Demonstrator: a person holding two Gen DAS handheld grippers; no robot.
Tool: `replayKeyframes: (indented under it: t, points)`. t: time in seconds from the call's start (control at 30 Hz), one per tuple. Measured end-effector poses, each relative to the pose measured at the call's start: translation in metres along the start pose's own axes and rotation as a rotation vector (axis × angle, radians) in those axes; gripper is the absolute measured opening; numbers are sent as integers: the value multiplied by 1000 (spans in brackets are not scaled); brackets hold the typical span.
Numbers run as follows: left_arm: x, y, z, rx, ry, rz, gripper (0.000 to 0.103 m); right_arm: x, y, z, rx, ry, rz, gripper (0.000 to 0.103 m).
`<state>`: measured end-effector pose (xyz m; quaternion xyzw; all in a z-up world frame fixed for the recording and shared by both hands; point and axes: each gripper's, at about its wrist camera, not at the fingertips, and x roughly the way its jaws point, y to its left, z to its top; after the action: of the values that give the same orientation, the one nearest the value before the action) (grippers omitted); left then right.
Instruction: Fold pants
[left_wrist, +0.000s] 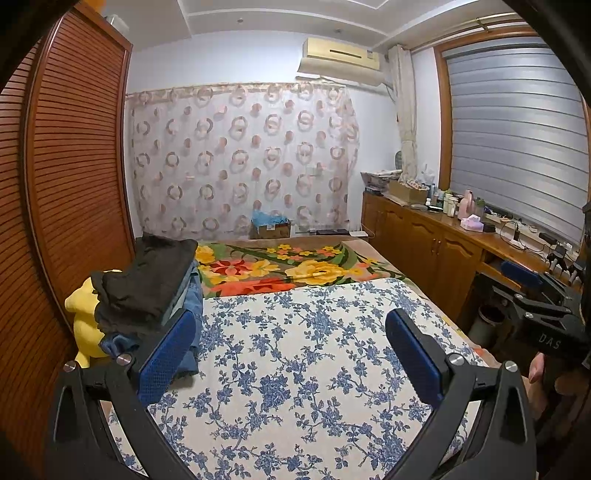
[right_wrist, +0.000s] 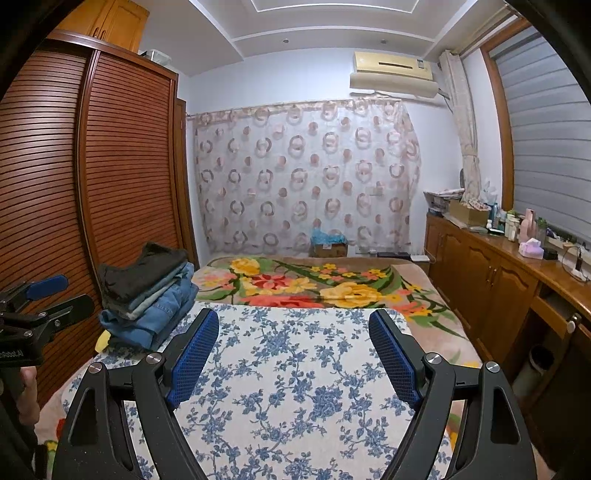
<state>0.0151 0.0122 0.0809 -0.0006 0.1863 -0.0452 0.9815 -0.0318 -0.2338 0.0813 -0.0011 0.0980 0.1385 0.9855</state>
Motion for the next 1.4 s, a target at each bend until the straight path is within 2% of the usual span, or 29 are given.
replayKeyframes:
  t: [1.4]
  points:
    - [-1, 0, 0, 0, -3, -1, 103, 3, -1, -2, 4, -4, -3, 85]
